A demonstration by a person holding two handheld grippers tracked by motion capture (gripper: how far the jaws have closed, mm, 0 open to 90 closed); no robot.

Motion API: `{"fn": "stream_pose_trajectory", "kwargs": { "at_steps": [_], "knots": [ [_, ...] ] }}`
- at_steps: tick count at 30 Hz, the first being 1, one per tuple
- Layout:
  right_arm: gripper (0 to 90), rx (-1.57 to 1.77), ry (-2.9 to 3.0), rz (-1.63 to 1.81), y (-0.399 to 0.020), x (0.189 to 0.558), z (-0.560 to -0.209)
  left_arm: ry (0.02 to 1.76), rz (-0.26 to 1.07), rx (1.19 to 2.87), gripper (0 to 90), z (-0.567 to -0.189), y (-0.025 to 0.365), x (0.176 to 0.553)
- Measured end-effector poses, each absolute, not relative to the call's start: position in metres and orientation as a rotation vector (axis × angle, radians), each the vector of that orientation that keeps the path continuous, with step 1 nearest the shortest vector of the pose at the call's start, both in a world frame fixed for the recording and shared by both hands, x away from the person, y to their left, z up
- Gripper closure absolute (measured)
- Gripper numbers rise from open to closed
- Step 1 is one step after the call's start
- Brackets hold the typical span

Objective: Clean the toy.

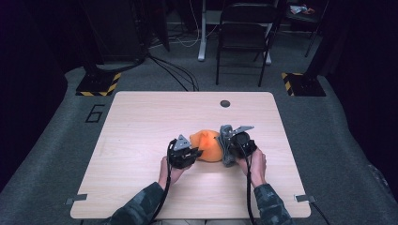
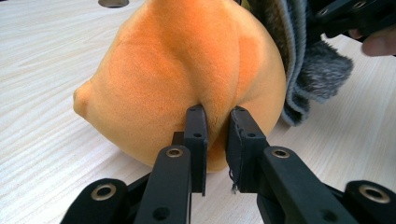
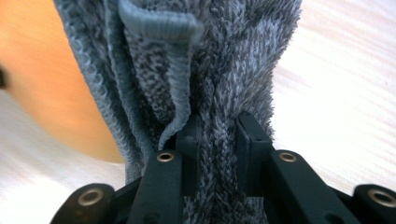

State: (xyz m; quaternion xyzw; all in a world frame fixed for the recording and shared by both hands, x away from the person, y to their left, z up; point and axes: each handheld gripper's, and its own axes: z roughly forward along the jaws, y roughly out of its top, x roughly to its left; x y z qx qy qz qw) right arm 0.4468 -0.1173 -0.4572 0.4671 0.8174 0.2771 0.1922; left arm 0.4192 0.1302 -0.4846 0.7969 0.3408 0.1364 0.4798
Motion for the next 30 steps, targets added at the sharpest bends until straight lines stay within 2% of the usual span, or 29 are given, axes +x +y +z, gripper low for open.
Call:
{"fn": "stream_pose_trajectory", "kwargs": {
  "at_steps": [13, 17, 22, 30],
  "knots": [
    [73.1, 1.432, 2.331, 0.724, -0.133, 0.459, -0.495, 0.837, 0.322, 1.942, 78.0, -0.485, 0.132, 0.420],
    [74.0, 1.405, 2.337, 0.653, -0.132, 0.458, -0.479, 0.835, 0.337, 1.942, 77.8, -0.485, 0.133, 0.420],
    [74.1, 1.372, 2.290, 0.779, -0.132, 0.453, -0.447, 0.837, 0.333, 1.942, 77.0, -0.485, 0.134, 0.420],
    [74.0, 1.143, 2.279, 0.957, -0.095, 0.422, -0.396, 0.825, 0.352, 1.941, 76.8, -0.484, 0.130, 0.417]
  ]
}}
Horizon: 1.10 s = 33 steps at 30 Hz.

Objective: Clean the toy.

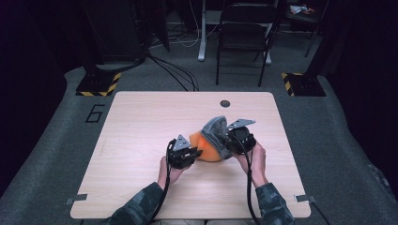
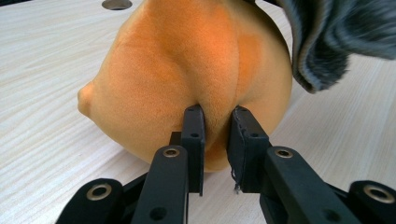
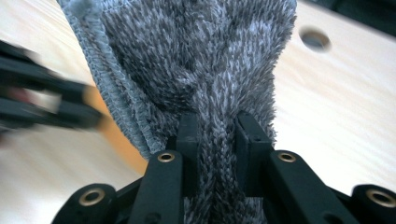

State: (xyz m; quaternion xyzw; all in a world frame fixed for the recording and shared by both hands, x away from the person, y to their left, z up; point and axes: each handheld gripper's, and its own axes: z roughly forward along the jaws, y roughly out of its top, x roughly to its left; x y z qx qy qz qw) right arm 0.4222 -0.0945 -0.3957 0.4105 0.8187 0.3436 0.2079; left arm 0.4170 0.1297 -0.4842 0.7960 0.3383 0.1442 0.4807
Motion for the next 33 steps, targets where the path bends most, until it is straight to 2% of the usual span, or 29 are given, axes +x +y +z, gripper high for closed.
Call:
{"fn": "stream_pose_trajectory", "kwargs": {
  "at_steps": [4, 8, 33],
  "knots": [
    [73.8, 1.059, 2.308, 0.939, -0.075, 0.415, -0.397, 0.793, 0.370, 1.960, 76.6, -0.483, 0.128, 0.414],
    [73.4, 1.031, 2.317, 0.852, -0.068, 0.418, -0.412, 0.788, 0.378, 1.975, 76.5, -0.484, 0.126, 0.414],
    [73.5, 1.237, 2.325, 0.822, -0.106, 0.441, -0.439, 0.801, 0.363, 1.957, 76.7, -0.486, 0.128, 0.417]
  ]
}}
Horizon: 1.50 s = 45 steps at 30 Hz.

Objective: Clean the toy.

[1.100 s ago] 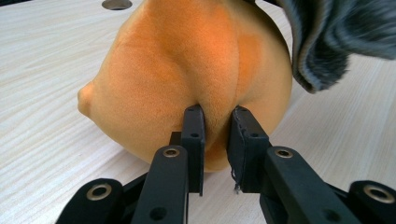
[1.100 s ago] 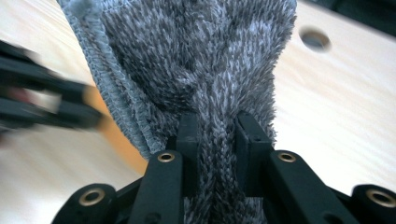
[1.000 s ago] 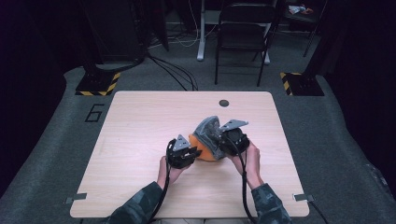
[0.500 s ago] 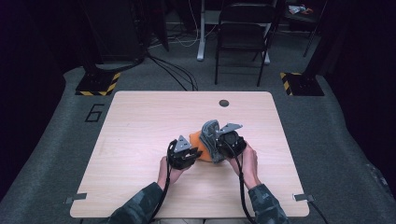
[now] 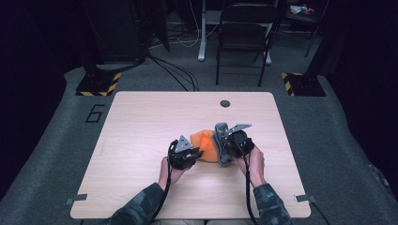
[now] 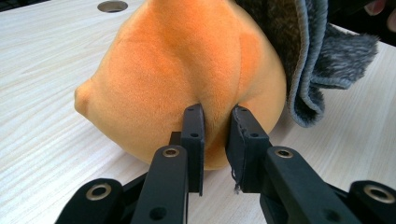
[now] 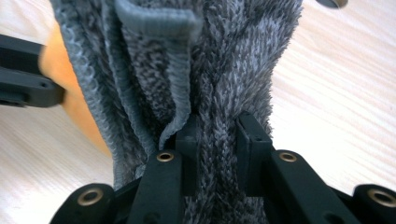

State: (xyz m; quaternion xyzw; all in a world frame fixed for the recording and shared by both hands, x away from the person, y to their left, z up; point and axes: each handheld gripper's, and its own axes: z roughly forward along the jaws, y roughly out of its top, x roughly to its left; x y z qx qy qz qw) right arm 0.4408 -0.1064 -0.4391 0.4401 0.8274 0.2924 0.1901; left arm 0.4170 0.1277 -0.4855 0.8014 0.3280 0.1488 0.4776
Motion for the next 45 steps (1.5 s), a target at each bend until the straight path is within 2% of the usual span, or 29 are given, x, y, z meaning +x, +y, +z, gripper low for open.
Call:
{"fn": "stream_pose_trajectory", "kwargs": {
  "at_steps": [12, 19, 24, 27, 33, 37, 41, 45],
  "knots": [
    [73.6, 1.364, 2.335, 0.777, -0.127, 0.453, -0.464, 0.801, 0.350, 1.961, 76.7, -0.486, 0.129, 0.418],
    [73.8, 1.433, 2.376, 0.672, -0.132, 0.460, -0.492, 0.817, 0.355, 1.953, 76.7, -0.486, 0.130, 0.418],
    [74.1, 1.420, 2.351, 0.613, -0.133, 0.459, -0.474, 0.821, 0.353, 1.947, 76.7, -0.486, 0.131, 0.419],
    [74.1, 1.399, 2.311, 0.707, -0.136, 0.456, -0.454, 0.824, 0.352, 1.943, 76.6, -0.487, 0.132, 0.419],
    [74.1, 1.231, 2.301, 0.826, -0.113, 0.436, -0.410, 0.831, 0.357, 1.936, 76.3, -0.487, 0.131, 0.420],
    [74.1, 1.211, 2.360, 0.826, -0.098, 0.435, -0.418, 0.824, 0.351, 1.953, 75.1, -0.487, 0.134, 0.421],
    [74.2, 1.239, 2.348, 0.862, -0.099, 0.438, -0.432, 0.807, 0.388, 1.970, 68.5, -0.487, 0.133, 0.418],
    [74.2, 1.230, 2.336, 0.858, -0.100, 0.438, -0.433, 0.802, 0.457, 2.035, 52.1, -0.493, 0.130, 0.417]
  ]
}}
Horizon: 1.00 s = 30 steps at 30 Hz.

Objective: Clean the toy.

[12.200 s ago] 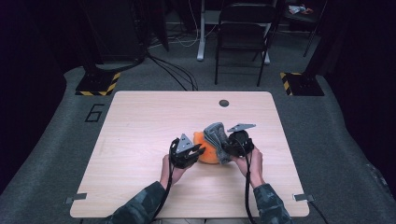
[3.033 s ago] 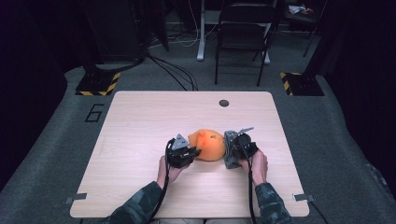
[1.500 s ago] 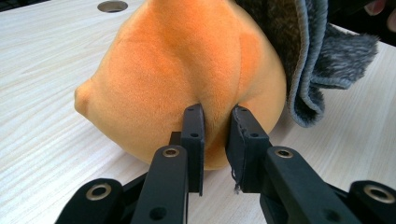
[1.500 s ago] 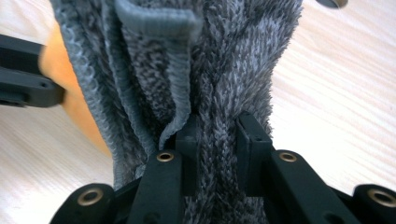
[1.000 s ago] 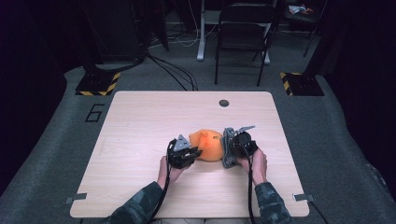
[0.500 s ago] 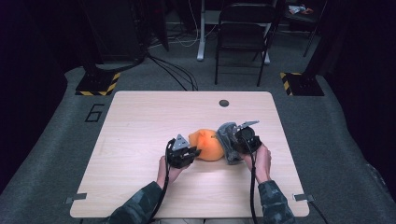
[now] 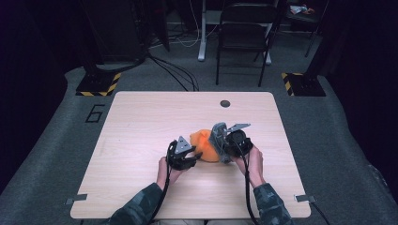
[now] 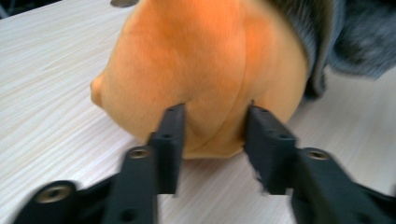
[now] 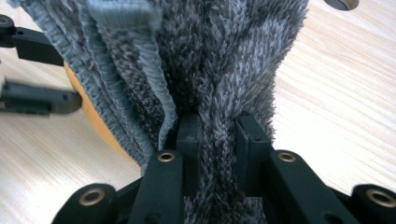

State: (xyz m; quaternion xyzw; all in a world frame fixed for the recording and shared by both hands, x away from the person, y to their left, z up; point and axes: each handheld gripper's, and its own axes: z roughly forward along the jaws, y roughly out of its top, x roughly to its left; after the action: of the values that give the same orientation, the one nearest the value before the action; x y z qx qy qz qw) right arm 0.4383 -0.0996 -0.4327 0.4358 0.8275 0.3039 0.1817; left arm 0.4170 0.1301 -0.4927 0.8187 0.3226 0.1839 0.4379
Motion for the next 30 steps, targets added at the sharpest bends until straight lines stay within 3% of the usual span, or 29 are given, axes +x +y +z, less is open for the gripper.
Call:
{"fn": "stream_pose_trajectory", "kwargs": {
  "at_steps": [4, 10, 14, 23, 30],
  "knots": [
    [74.2, 1.229, 2.334, 0.858, -0.099, 0.439, -0.433, 0.791, 0.476, 2.033, 51.6, -0.499, 0.129, 0.417],
    [74.2, 1.209, 2.325, 0.854, -0.097, 0.437, -0.434, 0.762, 0.522, 2.026, 72.5, -0.504, 0.126, 0.416],
    [74.3, 1.228, 2.314, 0.862, -0.099, 0.438, -0.430, 0.764, 0.512, 2.007, 79.6, -0.500, 0.129, 0.416],
    [74.7, 1.121, 2.305, 0.938, -0.080, 0.418, -0.397, 0.803, 0.452, 1.957, 81.9, -0.479, 0.132, 0.411],
    [74.5, 1.050, 2.308, 0.840, -0.066, 0.417, -0.414, 0.794, 0.430, 1.982, 80.7, -0.483, 0.130, 0.412]
  ]
}}
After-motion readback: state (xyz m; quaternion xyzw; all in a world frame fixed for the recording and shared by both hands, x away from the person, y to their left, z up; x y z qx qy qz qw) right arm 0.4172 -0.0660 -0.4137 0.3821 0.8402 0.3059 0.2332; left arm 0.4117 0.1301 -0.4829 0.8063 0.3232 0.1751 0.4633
